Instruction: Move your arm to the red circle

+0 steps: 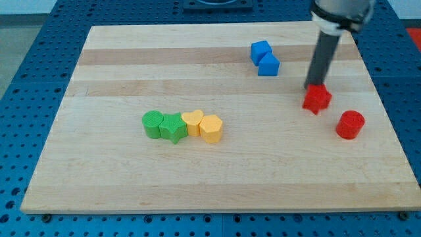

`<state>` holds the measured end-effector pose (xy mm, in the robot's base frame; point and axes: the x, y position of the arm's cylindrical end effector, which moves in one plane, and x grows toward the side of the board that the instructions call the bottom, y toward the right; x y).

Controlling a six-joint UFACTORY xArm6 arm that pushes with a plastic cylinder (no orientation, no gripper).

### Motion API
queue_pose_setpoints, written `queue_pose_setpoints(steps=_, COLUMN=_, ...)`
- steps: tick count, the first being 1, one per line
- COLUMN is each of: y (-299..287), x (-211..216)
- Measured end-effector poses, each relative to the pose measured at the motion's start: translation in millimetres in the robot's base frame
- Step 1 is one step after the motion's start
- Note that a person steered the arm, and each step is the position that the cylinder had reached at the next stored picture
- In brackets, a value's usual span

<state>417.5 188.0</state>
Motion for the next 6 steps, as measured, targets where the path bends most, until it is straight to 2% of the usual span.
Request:
queue_pose_setpoints(steps=2, y=8.7, x=26.3)
queue_pose_setpoints(steps=4, y=31.8, x=-14.6)
queue_pose_setpoints(steps=5, y=43.6, x=-14.7)
queue_pose_setpoints(steps=6, y=43.6, x=14.5)
